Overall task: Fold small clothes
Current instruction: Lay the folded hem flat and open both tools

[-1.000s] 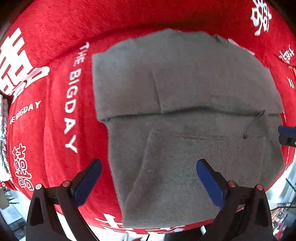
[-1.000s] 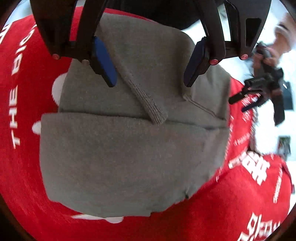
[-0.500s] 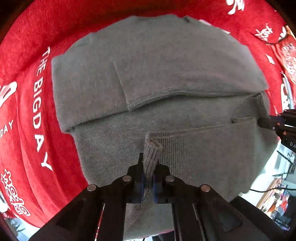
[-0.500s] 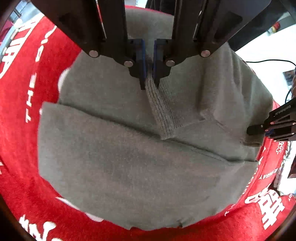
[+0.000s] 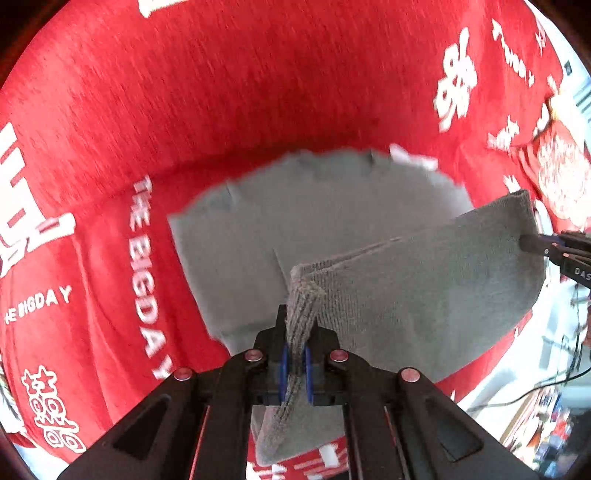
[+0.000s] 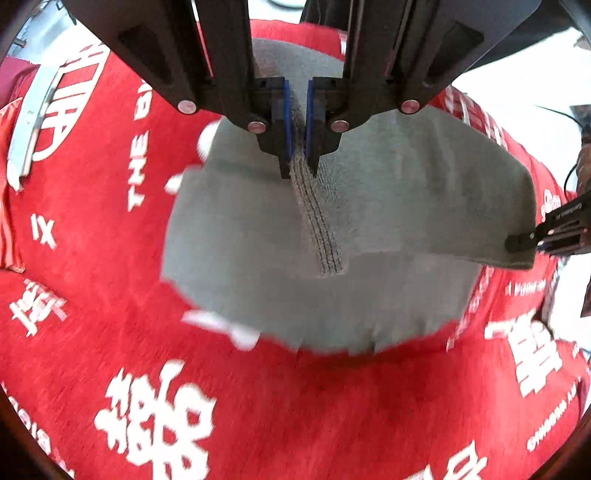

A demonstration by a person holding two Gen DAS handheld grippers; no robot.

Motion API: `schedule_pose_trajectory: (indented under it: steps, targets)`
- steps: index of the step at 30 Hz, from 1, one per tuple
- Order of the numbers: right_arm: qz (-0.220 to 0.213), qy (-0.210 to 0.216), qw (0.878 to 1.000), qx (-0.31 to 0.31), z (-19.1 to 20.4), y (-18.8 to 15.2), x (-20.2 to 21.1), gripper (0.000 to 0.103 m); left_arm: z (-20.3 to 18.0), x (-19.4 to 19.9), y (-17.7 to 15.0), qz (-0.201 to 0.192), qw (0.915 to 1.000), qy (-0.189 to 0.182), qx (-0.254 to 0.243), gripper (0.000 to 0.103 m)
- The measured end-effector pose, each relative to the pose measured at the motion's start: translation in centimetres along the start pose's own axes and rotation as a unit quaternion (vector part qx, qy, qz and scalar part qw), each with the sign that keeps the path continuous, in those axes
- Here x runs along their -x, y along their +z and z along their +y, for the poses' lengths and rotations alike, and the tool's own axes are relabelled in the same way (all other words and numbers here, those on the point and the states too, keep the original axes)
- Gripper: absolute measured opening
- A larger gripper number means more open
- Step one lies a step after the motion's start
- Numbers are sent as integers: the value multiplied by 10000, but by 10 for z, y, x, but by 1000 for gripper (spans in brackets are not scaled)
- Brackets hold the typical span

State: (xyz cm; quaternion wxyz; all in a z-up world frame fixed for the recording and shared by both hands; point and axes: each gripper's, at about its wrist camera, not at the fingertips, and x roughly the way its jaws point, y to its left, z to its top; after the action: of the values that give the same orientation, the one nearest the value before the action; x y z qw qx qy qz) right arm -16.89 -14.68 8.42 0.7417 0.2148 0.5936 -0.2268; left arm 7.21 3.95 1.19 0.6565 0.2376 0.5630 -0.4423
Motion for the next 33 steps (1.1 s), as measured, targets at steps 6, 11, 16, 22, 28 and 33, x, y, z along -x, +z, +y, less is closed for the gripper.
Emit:
schedule_pose_trajectory:
  steps: [6, 11, 16, 22, 28, 33]
  targets:
    - [-275, 30, 9995, -120, -19, 51, -13, 6, 17, -16, 57, -422, 9988, 229, 127, 7]
    - [-65, 93, 9990, -432, -40, 85, -69, 6, 24, -72, 93, -350, 9979, 497, 232, 7]
    - [271, 21, 9968, -753, -64, 107, -133, 6, 29, -130, 111, -119, 9956, 871, 335, 7]
    - [479, 7, 9937, -1015, -73, 108, -180, 6, 34, -176, 108, 219, 9916, 1237, 316, 8]
    - [512, -413, 9933, -947, -76, 109, -170, 28, 40, -165, 108, 208, 9834, 1741, 473, 40]
    - [285, -45, 9921, -1225, -81, 85, -134, 31, 48, -123, 79, 237, 9873, 1430, 654, 57]
